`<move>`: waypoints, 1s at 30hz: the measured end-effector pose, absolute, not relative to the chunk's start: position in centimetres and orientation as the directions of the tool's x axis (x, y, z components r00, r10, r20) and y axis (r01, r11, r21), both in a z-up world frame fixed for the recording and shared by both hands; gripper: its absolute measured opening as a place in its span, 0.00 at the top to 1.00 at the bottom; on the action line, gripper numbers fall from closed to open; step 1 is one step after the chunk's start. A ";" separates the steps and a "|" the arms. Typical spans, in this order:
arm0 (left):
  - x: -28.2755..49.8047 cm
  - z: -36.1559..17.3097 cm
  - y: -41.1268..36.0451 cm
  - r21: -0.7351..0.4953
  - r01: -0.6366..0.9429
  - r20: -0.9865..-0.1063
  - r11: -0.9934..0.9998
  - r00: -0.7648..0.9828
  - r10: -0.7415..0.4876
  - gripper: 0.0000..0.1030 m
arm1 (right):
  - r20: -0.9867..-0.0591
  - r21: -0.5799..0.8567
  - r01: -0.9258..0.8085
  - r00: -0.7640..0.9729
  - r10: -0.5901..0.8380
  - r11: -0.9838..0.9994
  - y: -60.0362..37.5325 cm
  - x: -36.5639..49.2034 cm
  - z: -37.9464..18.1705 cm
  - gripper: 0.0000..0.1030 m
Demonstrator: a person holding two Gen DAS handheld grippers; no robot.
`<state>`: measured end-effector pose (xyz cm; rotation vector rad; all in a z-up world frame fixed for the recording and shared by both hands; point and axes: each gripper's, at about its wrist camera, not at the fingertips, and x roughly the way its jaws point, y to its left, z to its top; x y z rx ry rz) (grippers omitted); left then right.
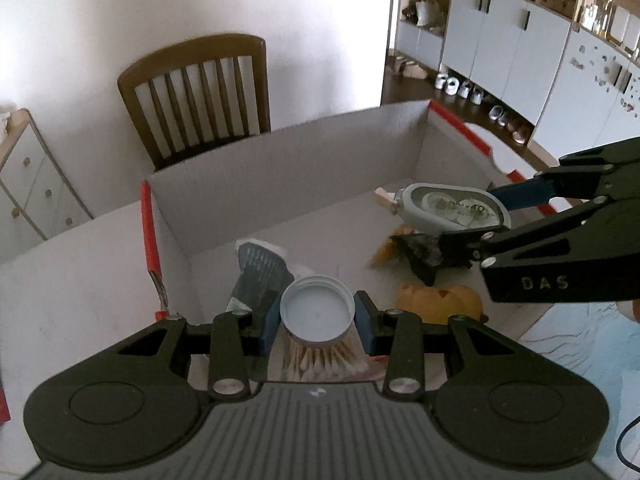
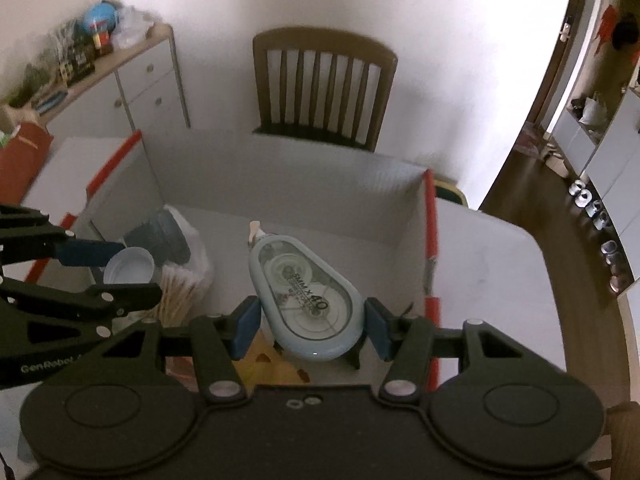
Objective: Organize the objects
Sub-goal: 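Open both grippers to drop the lid and correction tape into the box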
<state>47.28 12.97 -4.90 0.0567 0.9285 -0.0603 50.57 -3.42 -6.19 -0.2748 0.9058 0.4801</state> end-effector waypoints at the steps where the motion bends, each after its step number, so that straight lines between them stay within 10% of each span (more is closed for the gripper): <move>1: 47.4 -5.2 13.0 0.023 0.079 -0.805 0.997 0.592 -0.028 0.63 | -0.811 -0.026 -0.512 0.513 0.281 0.859 -3.2 50.6 -6.5 0.46; 30: 48.3 -7.8 13.3 -0.038 0.038 -0.855 0.999 0.515 -0.052 0.55 | -0.846 -0.006 -0.542 0.451 0.285 0.840 -2.2 50.5 -7.6 0.44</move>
